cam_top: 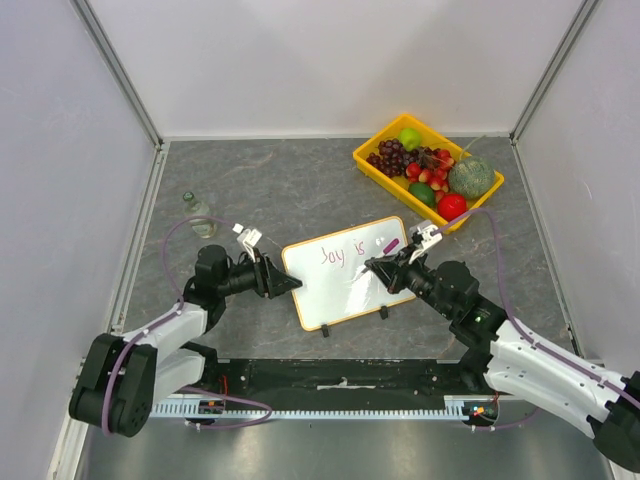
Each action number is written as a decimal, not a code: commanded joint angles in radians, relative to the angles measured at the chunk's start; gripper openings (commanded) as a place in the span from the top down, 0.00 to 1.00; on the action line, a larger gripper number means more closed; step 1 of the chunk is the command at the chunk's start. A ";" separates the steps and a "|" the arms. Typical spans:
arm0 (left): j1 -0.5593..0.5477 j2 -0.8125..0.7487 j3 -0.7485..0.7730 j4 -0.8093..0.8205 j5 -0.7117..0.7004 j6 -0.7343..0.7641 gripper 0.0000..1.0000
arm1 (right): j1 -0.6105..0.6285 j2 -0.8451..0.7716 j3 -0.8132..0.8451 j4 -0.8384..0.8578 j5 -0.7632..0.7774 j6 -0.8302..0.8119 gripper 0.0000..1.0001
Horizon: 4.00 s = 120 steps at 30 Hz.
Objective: Write a sentence on the whiteboard
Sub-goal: Write on the whiteboard at the whiteboard stand.
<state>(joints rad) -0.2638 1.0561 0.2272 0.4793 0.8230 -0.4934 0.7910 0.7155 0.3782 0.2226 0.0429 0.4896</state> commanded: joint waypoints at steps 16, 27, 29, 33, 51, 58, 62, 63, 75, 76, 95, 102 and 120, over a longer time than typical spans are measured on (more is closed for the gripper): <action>-0.002 0.326 0.089 0.226 0.160 -0.073 0.92 | 0.073 0.130 0.008 0.239 -0.012 0.061 1.00; 0.001 0.338 0.098 0.151 0.110 -0.056 0.98 | 0.191 0.194 0.022 0.317 0.204 0.012 1.00; 0.000 0.347 0.103 0.150 0.114 -0.056 0.98 | 0.211 0.216 0.019 0.342 0.241 0.001 1.00; 0.000 0.347 0.103 0.148 0.116 -0.056 0.98 | 0.246 0.269 0.028 0.365 0.307 -0.006 1.00; 0.001 0.349 0.101 0.154 0.128 -0.056 0.98 | 0.264 0.367 0.059 0.408 0.407 -0.006 1.00; 0.001 0.351 0.101 0.157 0.131 -0.057 0.98 | 0.264 0.407 0.065 0.412 0.411 -0.003 1.00; -0.002 0.352 0.103 0.159 0.133 -0.057 0.98 | 0.264 0.417 0.065 0.412 0.405 -0.005 1.00; 0.000 0.352 0.103 0.159 0.134 -0.057 0.98 | 0.264 0.420 0.064 0.411 0.402 -0.005 1.00; 0.000 0.351 0.100 0.160 0.136 -0.060 0.98 | 0.264 0.453 0.091 0.340 0.334 -0.005 1.00; -0.002 0.351 0.100 0.160 0.136 -0.059 0.98 | 0.264 0.452 0.088 0.339 0.330 -0.003 1.00; 0.000 0.354 0.101 0.162 0.136 -0.059 0.98 | 0.264 0.374 0.041 0.281 0.377 0.017 1.00; 0.001 0.354 0.101 0.162 0.136 -0.059 0.98 | 0.264 0.346 0.090 0.253 0.354 0.012 1.00; 0.001 0.357 0.101 0.165 0.137 -0.060 0.98 | 0.264 0.366 0.113 0.224 0.445 0.007 1.00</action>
<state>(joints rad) -0.2638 1.3945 0.3172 0.6662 1.0187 -0.5732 1.0519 1.0653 0.4461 0.4313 0.4412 0.5007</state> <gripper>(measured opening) 0.070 0.067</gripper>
